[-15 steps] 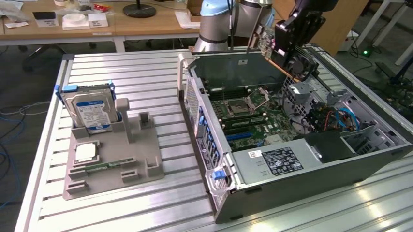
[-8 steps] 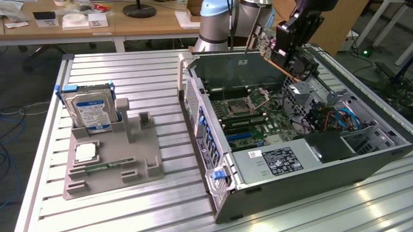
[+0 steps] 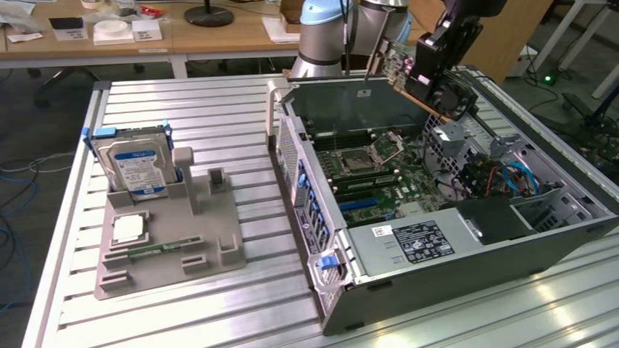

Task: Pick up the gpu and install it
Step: 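Insert the gpu into the slot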

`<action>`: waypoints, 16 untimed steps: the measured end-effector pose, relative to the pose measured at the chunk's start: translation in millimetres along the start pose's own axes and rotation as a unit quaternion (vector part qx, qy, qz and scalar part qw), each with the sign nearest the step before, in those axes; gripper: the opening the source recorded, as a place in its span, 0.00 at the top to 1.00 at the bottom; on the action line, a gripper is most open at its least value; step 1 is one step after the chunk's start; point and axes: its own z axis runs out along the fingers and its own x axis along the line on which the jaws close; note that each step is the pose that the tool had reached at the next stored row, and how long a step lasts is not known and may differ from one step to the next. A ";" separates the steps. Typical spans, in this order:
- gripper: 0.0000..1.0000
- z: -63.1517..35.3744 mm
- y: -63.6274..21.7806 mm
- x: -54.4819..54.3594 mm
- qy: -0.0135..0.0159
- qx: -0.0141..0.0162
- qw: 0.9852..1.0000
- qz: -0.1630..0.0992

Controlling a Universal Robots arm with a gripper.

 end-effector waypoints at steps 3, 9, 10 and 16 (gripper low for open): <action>0.72 0.0 0.0 0.0 0.001 0.000 1.000 -0.013; 0.72 0.0 0.0 0.0 0.002 0.001 0.999 -0.040; 0.72 0.0 0.0 0.0 0.002 0.001 0.999 -0.044; 0.72 0.0 0.0 0.0 0.003 0.001 0.997 -0.072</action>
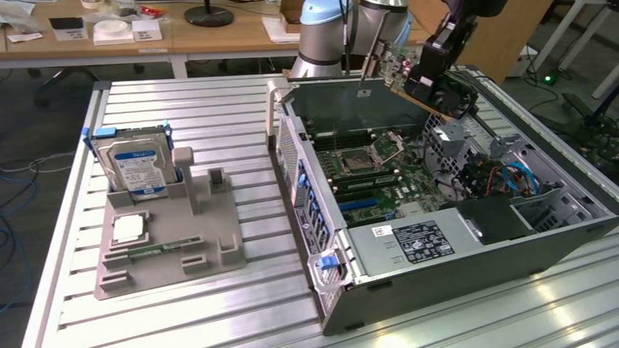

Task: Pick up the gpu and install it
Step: 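Insert the gpu into the slot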

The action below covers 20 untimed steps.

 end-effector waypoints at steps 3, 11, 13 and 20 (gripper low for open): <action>0.72 0.0 0.0 0.0 0.001 0.000 1.000 -0.014; 0.72 0.0 0.0 0.0 0.002 0.001 0.999 -0.053; 0.72 0.0 0.0 0.0 0.003 0.001 0.998 -0.063; 0.72 0.0 0.0 0.0 0.004 0.001 0.995 -0.097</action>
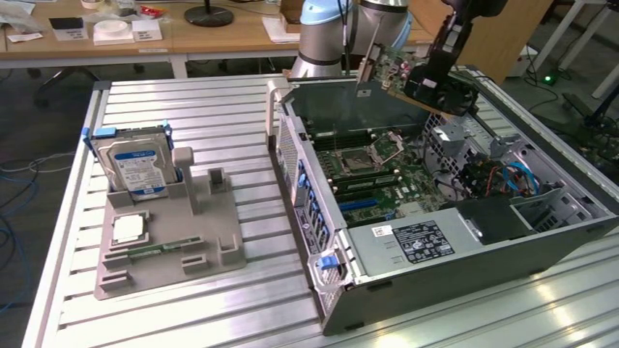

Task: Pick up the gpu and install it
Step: 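Insert the gpu into the slot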

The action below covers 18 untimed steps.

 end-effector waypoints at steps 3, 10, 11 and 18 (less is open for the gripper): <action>0.72 0.0 0.0 0.0 0.001 0.000 1.000 -0.015; 0.72 0.0 0.0 0.0 0.002 0.001 0.999 -0.049; 0.72 0.0 0.0 0.0 0.002 0.001 0.999 -0.054; 0.72 0.1 0.0 0.0 0.003 0.001 0.997 -0.074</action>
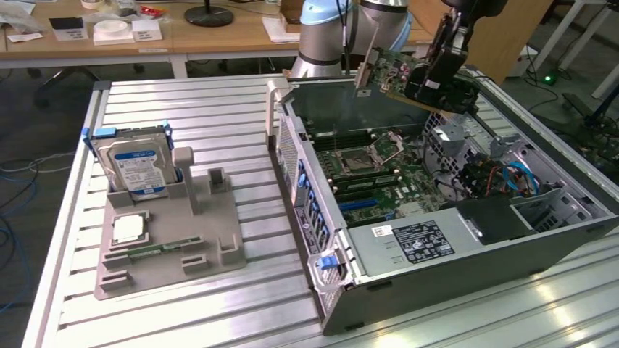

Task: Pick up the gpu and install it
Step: 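Insert the gpu into the slot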

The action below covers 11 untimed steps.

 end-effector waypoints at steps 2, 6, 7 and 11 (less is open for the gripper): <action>0.72 0.3 0.0 0.0 0.000 0.000 1.000 -0.006; 0.72 1.6 -0.1 -0.1 0.000 0.002 1.000 -0.021; 0.72 2.1 -0.1 -0.1 0.000 0.003 1.000 -0.024; 0.72 3.4 -0.2 -0.1 -0.001 0.004 1.000 -0.027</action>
